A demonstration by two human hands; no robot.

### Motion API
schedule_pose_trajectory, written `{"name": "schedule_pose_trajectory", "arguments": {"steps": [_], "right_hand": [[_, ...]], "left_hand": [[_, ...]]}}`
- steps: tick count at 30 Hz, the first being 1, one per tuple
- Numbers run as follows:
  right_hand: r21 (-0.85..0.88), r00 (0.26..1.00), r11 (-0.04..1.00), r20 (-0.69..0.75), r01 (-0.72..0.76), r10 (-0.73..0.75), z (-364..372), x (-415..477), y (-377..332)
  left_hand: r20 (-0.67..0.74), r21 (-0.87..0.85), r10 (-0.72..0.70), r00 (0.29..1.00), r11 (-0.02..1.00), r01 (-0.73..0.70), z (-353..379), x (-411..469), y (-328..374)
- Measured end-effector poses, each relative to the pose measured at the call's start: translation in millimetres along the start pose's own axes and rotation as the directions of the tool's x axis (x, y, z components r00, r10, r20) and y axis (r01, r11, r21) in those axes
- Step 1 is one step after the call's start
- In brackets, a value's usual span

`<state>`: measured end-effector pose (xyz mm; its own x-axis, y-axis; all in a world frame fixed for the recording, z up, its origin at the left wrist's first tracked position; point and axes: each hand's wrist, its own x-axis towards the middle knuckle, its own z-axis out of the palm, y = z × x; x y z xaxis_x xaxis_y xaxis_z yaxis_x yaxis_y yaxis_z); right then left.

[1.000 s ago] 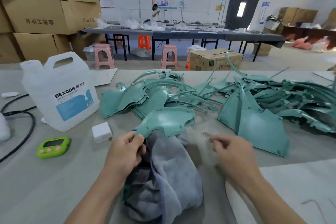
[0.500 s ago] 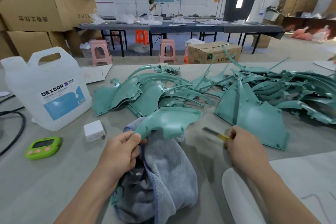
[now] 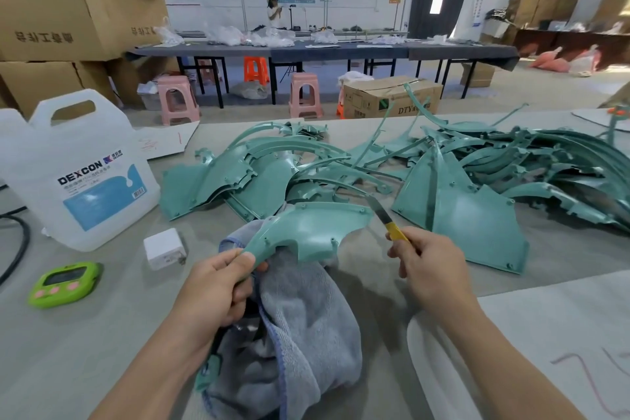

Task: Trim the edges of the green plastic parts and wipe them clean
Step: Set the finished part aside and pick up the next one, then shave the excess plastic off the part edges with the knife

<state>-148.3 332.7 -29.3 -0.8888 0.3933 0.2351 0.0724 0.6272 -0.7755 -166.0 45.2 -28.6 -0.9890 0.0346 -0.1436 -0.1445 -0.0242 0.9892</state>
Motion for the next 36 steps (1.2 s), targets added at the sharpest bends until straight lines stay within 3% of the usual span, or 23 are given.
{"name": "schedule_pose_trajectory", "arguments": {"steps": [5,16,23,29,36], "right_hand": [[0.131,0.999,0.991,0.042,0.024,-0.03,-2,-6,-3],[0.201,0.953,0.971,0.243,0.132,-0.18,-31,-1,0],[0.144,0.993,0.987,0.073,0.077,-0.088,-2,-18,-5],[0.069,0.979,0.992,0.168,0.104,-0.114,20,-41,-19],[0.012,0.984,0.99,0.107,0.143,-0.143,24,-48,-27]], "left_hand": [[-0.006,-0.006,-0.005,1.0,1.0,0.005,-1,1,-1],[-0.028,-0.004,-0.008,1.0,1.0,0.008,1,4,-1],[-0.024,-0.018,-0.011,1.0,1.0,0.011,2,2,1],[-0.03,-0.02,-0.02,0.999,1.0,0.019,3,2,2],[-0.039,-0.013,-0.022,0.999,1.0,0.022,0,3,2]]}}
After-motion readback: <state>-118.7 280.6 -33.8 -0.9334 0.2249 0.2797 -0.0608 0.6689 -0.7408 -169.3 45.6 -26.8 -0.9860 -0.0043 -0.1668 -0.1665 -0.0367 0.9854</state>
